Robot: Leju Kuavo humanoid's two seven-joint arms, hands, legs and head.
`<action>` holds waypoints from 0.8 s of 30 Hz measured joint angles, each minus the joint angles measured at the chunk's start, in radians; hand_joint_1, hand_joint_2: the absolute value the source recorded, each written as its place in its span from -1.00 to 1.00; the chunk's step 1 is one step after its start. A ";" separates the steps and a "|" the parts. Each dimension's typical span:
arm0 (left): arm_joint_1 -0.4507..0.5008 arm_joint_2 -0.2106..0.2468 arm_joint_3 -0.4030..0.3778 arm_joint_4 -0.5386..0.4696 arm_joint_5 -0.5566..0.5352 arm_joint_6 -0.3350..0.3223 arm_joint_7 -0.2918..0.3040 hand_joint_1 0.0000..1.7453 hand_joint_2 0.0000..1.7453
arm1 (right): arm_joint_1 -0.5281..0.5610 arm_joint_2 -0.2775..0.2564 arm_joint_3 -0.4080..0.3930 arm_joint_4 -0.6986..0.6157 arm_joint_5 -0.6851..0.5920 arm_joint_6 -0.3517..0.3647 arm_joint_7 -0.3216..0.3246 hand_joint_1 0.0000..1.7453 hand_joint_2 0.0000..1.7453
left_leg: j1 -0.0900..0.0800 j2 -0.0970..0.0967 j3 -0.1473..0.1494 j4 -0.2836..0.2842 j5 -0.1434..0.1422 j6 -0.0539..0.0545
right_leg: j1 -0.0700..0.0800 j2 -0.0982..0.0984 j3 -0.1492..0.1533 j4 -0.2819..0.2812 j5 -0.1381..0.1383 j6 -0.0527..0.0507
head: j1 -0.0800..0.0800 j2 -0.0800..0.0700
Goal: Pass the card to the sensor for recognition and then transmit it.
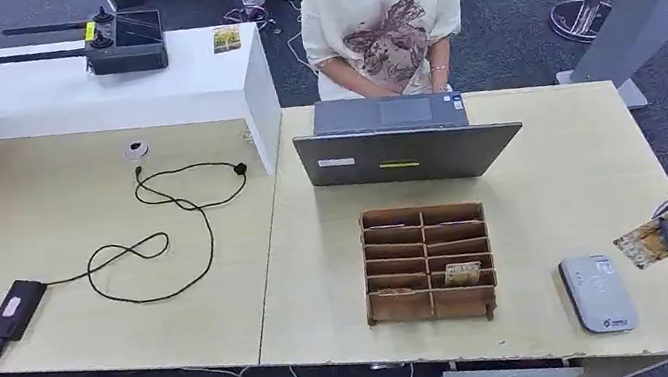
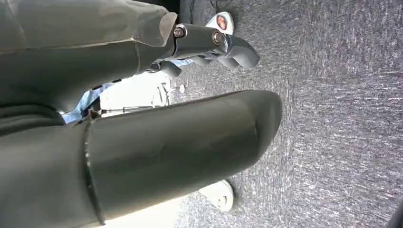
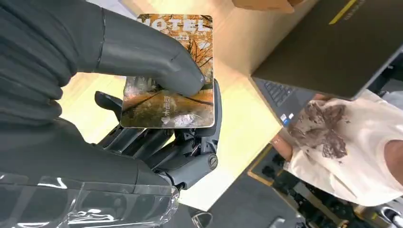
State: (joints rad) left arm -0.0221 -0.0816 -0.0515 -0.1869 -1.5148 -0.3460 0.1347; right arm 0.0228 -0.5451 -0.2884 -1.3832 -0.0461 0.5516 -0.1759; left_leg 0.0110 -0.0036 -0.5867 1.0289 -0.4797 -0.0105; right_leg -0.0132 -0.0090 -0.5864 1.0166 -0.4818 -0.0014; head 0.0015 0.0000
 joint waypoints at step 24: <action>-0.001 0.000 0.000 0.000 0.004 -0.001 0.000 -1.00 -1.00 | -0.192 0.000 0.156 0.351 0.048 -0.034 -0.057 1.00 1.00 | 0.000 0.001 0.000 0.000 0.000 0.000 | 0.000 0.000 0.000 0.000 0.001 0.000 | 0.000 0.000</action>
State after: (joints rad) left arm -0.0235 -0.0816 -0.0515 -0.1869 -1.5106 -0.3468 0.1347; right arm -0.1693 -0.5455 -0.1320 -1.0322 0.0023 0.5180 -0.2327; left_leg 0.0110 -0.0027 -0.5868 1.0289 -0.4796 -0.0104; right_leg -0.0132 -0.0086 -0.5864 1.0167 -0.4812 -0.0013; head 0.0015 0.0000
